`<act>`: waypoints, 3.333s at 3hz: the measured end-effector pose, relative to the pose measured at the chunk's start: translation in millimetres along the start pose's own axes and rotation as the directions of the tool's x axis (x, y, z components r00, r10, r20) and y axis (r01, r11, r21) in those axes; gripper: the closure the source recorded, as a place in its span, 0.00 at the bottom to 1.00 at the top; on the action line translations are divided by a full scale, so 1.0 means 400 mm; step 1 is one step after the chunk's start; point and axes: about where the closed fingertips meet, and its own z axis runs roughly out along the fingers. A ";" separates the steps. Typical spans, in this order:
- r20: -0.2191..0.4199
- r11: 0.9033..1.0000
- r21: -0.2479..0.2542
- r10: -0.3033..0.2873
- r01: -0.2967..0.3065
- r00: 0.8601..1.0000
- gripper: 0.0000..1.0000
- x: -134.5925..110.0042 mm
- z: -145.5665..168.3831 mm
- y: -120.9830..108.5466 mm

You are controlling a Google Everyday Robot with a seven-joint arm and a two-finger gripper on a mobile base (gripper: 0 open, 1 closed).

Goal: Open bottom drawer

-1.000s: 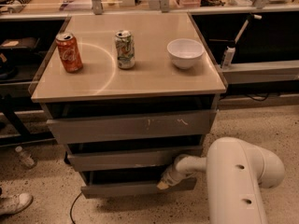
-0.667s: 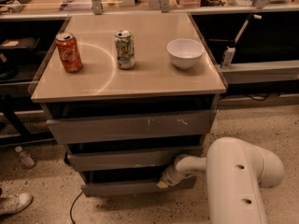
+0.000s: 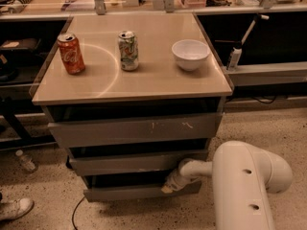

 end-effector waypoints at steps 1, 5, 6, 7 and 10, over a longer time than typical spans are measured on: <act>0.006 1.000 -0.015 0.017 -0.017 1.000 1.00 0.016 -0.013 0.030; 0.023 0.998 -0.046 0.053 -0.052 0.998 1.00 0.061 -0.037 0.101; 0.024 0.997 -0.054 0.064 -0.062 0.998 1.00 0.074 -0.044 0.121; 0.025 0.995 -0.067 0.072 -0.070 0.997 1.00 0.086 -0.055 0.144; -0.037 0.985 -0.132 0.104 -0.108 0.994 1.00 0.176 -0.072 0.242</act>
Offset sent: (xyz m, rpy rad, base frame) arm -0.0842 -0.0184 0.0262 0.0853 0.0953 -0.0736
